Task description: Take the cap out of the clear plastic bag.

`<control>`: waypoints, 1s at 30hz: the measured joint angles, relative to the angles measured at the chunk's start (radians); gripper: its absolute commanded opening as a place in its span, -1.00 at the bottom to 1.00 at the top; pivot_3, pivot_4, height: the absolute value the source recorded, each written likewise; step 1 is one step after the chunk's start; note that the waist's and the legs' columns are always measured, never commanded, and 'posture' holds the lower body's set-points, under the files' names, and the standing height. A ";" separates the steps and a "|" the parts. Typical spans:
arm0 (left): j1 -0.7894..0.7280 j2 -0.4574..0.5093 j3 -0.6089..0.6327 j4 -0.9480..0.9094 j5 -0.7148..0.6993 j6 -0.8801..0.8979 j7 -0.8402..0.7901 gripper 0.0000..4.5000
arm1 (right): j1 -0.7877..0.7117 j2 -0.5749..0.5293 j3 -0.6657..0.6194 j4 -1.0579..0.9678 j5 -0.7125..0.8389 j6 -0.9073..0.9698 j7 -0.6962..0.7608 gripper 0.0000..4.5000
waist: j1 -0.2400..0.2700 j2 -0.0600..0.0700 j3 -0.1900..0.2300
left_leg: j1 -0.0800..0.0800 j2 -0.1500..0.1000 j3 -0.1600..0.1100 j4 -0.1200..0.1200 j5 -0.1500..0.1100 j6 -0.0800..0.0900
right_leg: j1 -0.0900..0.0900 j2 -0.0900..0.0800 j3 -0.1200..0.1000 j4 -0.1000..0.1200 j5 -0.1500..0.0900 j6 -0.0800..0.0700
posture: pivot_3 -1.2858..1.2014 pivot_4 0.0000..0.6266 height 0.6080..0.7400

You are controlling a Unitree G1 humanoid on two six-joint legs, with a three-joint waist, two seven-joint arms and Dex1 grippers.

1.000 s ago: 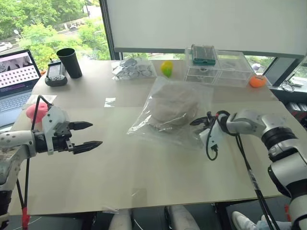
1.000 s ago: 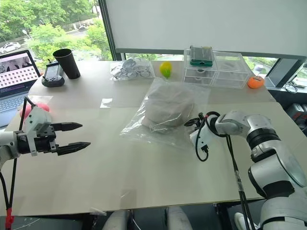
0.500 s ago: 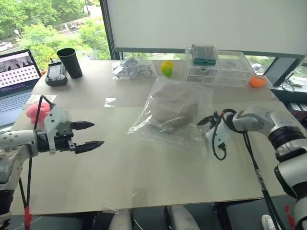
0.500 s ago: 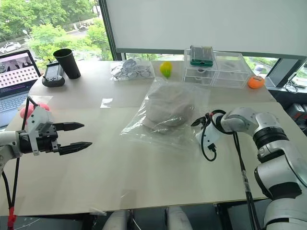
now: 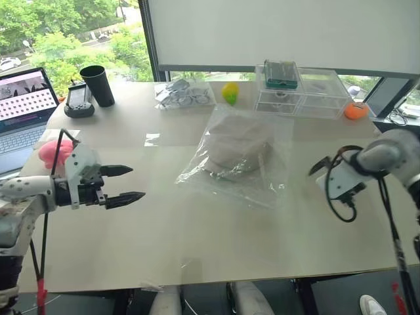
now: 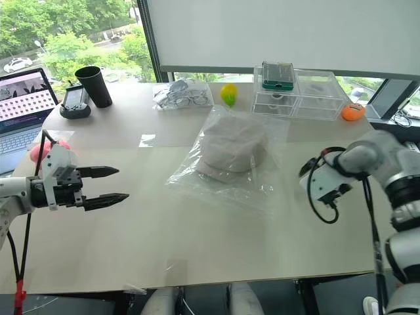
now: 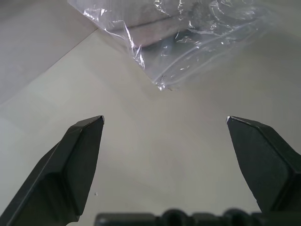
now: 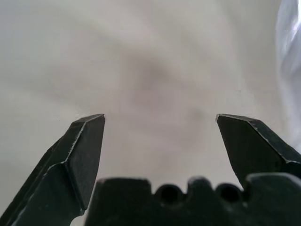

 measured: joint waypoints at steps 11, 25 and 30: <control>-0.174 -0.107 -0.124 -0.018 0.018 -0.003 0.018 1.00 | 0.288 0.094 -0.304 -1.084 0.860 1.185 -0.145 0.98 | 0.013 -0.002 -0.002 | 0.003 0.000 -0.001 0.002 0.000 0.000 | 0.000 0.001 0.000 0.007 -0.006 0.007 | 0.03 -0.52 1.00; -0.171 -0.114 -0.148 -0.025 0.037 -0.025 0.013 1.00 | 0.465 0.392 -0.118 -1.215 0.382 1.367 -0.786 0.98 | 0.018 -0.002 -0.002 | -0.006 -0.001 -0.001 0.003 0.000 0.000 | -0.007 0.000 0.000 0.007 -0.003 0.002 | 0.03 -0.52 1.00; -0.193 -0.180 -0.251 -0.012 0.137 -0.145 0.013 1.00 | 0.518 0.468 -0.170 -1.276 0.432 1.491 -0.801 0.98 | 0.025 -0.002 -0.002 | -0.006 -0.002 -0.002 0.003 0.000 0.000 | -0.005 0.000 -0.001 0.006 -0.003 0.002 | 0.03 -0.52 1.00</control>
